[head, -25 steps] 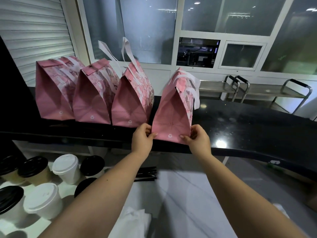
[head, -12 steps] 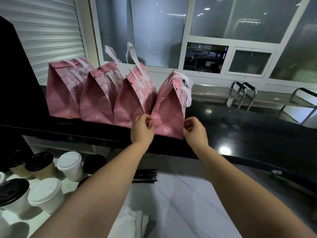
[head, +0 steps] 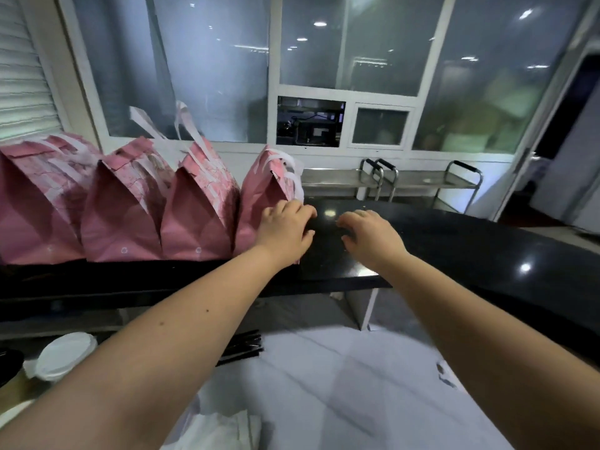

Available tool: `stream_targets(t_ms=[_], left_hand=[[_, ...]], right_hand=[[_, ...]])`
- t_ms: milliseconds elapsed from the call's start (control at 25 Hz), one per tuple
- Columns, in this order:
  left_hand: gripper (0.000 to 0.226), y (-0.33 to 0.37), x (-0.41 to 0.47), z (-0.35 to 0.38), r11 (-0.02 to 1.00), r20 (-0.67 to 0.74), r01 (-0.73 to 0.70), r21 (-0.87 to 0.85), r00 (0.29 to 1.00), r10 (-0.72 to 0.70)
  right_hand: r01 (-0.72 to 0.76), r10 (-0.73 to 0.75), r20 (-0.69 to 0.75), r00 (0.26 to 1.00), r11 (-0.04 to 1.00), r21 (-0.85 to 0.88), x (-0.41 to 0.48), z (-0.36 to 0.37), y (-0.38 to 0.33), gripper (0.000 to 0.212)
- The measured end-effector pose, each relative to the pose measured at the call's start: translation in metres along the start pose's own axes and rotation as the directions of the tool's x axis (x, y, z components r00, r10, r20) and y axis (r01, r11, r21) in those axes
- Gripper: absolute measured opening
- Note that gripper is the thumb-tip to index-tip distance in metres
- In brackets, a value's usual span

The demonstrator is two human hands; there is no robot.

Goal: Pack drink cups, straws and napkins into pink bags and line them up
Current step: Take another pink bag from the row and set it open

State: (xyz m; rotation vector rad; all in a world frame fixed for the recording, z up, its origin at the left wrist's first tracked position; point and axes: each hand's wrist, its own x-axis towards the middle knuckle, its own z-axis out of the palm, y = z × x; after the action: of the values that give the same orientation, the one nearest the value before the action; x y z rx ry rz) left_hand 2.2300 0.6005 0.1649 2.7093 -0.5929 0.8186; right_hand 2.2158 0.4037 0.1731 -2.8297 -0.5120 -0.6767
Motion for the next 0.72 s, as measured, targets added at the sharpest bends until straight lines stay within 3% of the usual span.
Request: stream_targets(t_ms=[120,240,400,720], left_hand=[[0.038,0.045,0.016,-0.001,0.991,-0.012,-0.129,-0.036,0.992,0.128],[0.038,0.111,0.003,0.017,0.956,0.004,-0.256,-0.143,0.966,0.26],[0.037,0.211,-0.022,0.029,0.861,0.046,-0.454,-0.231,0.879,0.475],[0.045,0.445,-0.086,-0.063,0.493,-0.199,-0.742,-0.455,0.624,0.756]], right_hand=[[-0.153,0.144,-0.112,0.983,0.985,-0.078,-0.034,-0.04,0.015,0.032],[-0.295,0.283,-0.084,0.955,0.927,-0.23,-0.103,-0.066,0.028,0.037],[-0.459,0.451,-0.103,0.886,0.828,-0.323,-0.207,-0.116,0.048,0.035],[-0.768,0.665,-0.407,0.626,0.435,-0.47,-0.421,-0.299,0.037,0.036]])
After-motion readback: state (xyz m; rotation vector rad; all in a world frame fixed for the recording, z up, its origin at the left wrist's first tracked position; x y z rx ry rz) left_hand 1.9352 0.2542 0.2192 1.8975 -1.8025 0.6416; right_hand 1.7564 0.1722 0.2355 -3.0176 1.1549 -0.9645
